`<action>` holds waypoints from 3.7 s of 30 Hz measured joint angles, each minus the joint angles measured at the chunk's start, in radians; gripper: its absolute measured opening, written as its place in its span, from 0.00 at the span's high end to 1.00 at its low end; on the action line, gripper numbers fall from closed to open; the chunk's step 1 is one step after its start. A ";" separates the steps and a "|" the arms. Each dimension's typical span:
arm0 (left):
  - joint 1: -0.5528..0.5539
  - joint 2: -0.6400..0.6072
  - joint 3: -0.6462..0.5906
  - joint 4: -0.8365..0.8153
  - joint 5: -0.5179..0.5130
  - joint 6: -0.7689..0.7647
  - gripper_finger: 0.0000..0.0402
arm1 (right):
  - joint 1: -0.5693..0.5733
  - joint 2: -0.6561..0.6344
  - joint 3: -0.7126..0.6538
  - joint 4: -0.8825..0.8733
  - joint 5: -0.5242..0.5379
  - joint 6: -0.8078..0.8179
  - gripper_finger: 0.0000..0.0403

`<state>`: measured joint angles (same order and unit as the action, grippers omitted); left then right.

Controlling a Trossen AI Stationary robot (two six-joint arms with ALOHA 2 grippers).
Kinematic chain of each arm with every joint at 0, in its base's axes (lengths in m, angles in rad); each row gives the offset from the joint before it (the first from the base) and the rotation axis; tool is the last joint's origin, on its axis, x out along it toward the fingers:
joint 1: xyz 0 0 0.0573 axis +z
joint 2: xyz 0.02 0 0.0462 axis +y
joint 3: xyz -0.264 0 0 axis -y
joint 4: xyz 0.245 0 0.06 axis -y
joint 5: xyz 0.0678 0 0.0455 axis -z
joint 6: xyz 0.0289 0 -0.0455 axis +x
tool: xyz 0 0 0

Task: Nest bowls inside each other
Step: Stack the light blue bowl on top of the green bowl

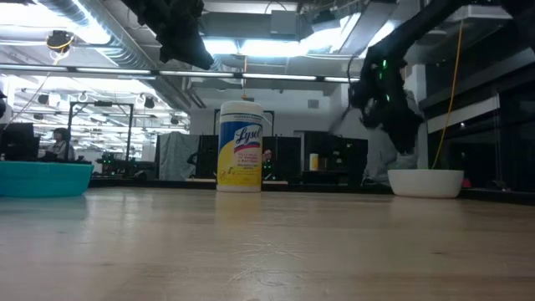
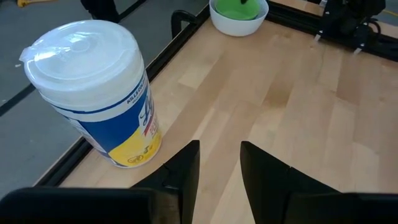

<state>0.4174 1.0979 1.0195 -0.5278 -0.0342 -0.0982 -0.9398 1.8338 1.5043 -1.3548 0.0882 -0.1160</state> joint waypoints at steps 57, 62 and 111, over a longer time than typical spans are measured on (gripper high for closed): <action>-0.251 -0.030 -0.427 -0.390 0.175 -0.660 0.72 | 0.453 -0.536 0.209 0.911 -0.693 0.494 0.59; -0.251 -0.030 -0.455 -0.376 0.149 -0.676 0.72 | 0.453 -0.536 0.209 0.913 -0.703 0.501 0.60; -0.014 0.028 -0.365 -0.489 0.093 -0.376 0.72 | 0.453 -0.536 0.209 1.004 -0.709 0.535 0.60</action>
<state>0.4038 1.1257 0.6548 -1.0165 0.0585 -0.4747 -0.4870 1.2976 1.7130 -0.3506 -0.6212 0.4191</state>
